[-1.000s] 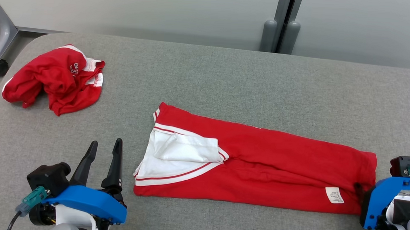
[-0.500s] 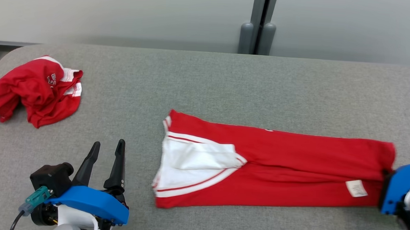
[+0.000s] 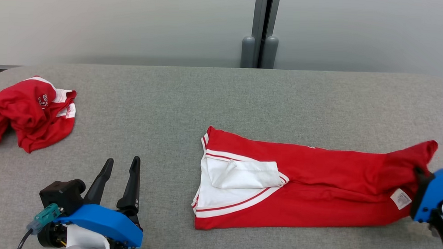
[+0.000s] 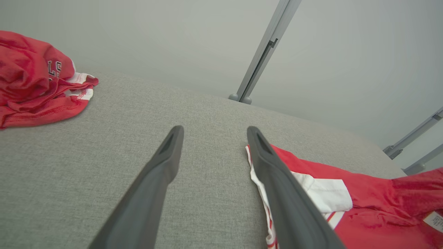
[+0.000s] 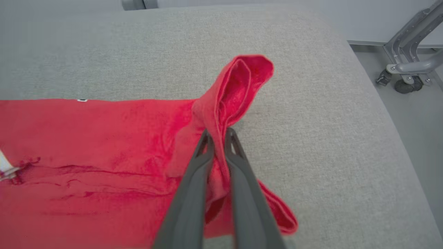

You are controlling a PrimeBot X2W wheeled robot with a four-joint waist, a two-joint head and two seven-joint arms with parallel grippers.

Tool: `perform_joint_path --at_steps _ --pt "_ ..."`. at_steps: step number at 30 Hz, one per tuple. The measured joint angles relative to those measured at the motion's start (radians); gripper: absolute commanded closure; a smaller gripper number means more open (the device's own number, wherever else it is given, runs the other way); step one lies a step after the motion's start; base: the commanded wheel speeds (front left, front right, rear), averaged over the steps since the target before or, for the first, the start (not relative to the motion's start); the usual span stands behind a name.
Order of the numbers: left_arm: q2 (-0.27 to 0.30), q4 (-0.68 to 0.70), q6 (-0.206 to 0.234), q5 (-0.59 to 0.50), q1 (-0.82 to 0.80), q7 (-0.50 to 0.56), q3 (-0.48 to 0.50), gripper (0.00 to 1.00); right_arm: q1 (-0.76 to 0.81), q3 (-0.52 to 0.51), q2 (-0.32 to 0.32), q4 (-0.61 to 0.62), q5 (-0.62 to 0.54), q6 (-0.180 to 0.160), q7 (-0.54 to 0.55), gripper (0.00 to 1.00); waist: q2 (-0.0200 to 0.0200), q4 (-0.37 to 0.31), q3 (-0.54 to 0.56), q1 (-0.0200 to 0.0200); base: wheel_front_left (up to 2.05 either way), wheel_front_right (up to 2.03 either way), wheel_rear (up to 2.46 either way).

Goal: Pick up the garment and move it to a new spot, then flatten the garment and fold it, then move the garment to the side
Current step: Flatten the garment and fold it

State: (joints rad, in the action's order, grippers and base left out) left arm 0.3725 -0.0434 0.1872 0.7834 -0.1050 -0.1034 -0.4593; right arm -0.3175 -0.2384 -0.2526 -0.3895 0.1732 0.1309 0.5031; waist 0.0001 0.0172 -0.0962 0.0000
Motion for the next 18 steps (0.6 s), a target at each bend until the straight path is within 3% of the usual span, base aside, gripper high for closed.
perform_joint_path --at_steps 11,18 --pt "0.001 -0.005 0.001 0.004 0.003 0.011 -0.007 0.00 0.062 0.204 0.081 0.286 0.157 0.000 0.087 1.00 0.0000 0.024 0.016 0.0000 0.00 0.00 0.00" --pt "-0.001 -0.004 0.000 0.007 -0.003 0.009 -0.008 0.00 0.052 0.326 0.169 0.292 0.234 0.000 0.076 1.00 0.0000 0.051 0.004 0.0000 0.00 0.00 0.00"
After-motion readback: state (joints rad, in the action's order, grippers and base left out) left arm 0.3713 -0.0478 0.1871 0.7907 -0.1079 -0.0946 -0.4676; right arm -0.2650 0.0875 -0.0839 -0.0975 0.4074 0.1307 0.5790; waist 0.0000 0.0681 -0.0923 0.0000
